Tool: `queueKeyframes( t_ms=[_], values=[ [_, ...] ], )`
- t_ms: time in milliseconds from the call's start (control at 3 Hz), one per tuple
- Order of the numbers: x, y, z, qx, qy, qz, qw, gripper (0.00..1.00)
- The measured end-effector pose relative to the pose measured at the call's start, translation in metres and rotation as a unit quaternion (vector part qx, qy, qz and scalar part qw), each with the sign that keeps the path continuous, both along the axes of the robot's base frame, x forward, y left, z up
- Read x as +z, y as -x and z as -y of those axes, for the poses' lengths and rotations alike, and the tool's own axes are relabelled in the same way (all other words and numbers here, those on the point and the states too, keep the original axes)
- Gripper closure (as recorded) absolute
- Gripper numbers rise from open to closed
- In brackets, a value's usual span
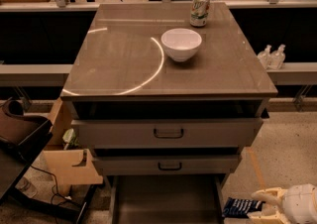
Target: Place rxbar blueberry into bottom drawer
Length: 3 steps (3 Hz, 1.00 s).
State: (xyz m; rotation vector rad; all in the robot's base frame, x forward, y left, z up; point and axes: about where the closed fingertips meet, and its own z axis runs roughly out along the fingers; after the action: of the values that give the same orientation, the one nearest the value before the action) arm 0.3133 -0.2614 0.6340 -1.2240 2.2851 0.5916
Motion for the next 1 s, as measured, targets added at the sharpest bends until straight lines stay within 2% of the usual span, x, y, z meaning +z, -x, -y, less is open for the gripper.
queueKeyframes(
  t_ms=[333,1000],
  values=[
    [-0.019,-0.011,-0.013,0.003,-0.004,-0.003,1.0000,1.00],
    [-0.115,-0.043,-0.084,0.040,-0.050,-0.003,0.9980,1.00]
  ],
)
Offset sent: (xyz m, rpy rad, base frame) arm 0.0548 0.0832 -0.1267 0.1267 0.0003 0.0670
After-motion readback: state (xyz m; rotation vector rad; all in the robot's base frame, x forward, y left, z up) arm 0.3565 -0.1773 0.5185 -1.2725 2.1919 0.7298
